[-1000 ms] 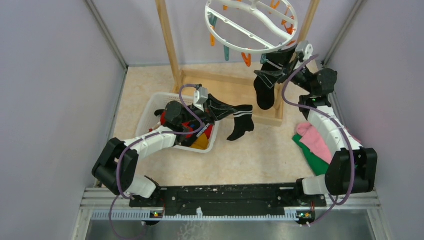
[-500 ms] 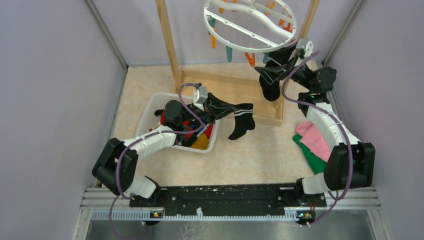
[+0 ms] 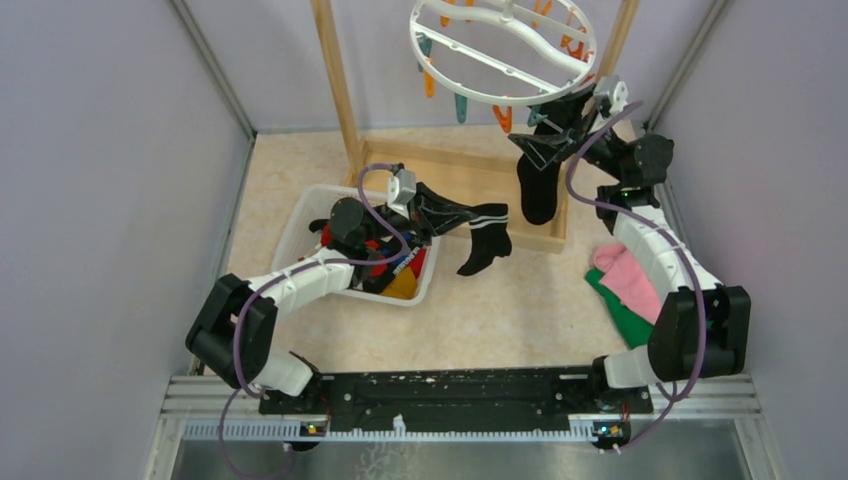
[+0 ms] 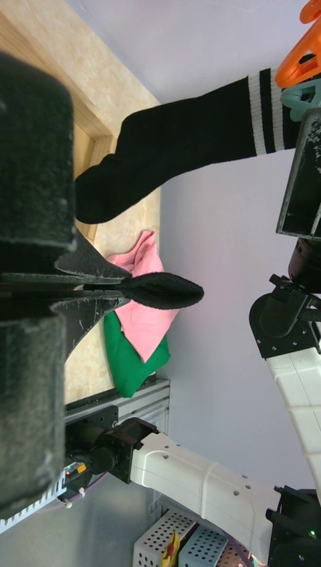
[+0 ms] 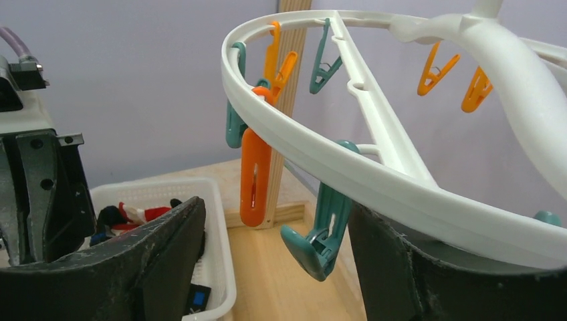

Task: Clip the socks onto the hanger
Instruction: Pick up the sock from the bin.

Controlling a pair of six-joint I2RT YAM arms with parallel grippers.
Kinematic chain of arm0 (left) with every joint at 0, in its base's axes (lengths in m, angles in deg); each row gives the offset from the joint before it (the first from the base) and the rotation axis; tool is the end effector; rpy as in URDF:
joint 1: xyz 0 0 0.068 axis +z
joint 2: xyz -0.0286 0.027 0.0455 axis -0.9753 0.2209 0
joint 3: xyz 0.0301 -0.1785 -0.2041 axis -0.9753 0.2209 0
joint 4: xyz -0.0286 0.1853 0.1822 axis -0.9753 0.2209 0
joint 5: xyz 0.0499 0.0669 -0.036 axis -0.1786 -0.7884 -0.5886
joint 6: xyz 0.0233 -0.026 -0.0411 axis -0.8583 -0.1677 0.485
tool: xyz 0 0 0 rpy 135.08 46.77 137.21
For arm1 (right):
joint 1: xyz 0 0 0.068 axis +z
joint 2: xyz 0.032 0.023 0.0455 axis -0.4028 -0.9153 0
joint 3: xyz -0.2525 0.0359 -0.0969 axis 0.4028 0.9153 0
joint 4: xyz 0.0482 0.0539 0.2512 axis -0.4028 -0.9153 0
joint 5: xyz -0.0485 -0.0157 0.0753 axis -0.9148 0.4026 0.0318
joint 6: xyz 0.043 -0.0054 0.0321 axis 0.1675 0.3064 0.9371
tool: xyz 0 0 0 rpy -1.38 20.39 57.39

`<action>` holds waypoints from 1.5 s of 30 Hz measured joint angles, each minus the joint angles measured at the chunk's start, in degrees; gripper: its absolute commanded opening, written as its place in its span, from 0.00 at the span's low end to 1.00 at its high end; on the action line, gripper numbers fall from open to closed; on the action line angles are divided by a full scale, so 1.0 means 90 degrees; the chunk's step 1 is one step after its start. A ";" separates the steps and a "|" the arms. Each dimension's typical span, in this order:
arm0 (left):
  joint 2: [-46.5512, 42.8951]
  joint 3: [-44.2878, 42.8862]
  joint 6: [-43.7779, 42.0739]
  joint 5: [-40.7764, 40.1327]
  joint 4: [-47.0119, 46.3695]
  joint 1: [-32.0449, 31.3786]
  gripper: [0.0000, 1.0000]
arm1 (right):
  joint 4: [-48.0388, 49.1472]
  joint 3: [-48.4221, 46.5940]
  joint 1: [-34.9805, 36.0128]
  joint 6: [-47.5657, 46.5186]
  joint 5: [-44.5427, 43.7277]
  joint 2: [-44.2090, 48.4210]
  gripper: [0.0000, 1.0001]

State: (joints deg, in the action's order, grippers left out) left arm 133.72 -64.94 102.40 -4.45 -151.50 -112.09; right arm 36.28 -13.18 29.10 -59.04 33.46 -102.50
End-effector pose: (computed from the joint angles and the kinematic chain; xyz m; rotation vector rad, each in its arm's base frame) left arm 0.2364 -0.1972 0.3258 0.9473 0.9720 -1.2860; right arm 0.3038 0.0572 0.4095 -0.7470 1.0274 0.8618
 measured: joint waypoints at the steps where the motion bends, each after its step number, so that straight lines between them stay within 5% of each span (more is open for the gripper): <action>1: 0.0000 0.0000 -0.0002 0.0000 0.0002 0.0000 0.00 | -0.0044 0.0012 -0.0002 -0.0015 0.0005 0.0015 0.80; 19: -0.0262 -0.0527 -0.0928 -0.0155 0.1729 -0.0185 0.00 | -0.2514 0.1732 -0.0204 -0.1647 0.0335 0.2533 0.82; 29: -0.0255 -0.1073 -0.1710 -0.0372 0.2540 -0.0488 0.00 | -0.3383 0.2144 -0.0209 -0.2108 0.1428 0.3140 0.75; 45: -0.0041 -0.1282 -0.1836 -0.0372 0.2654 -0.0772 0.00 | -0.2127 0.2144 -0.0209 -0.1066 0.1780 0.2589 0.34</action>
State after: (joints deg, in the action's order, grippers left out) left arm 133.35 -76.48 85.87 -7.79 -127.61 -119.04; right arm 17.14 6.12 27.22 -68.63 49.48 -79.20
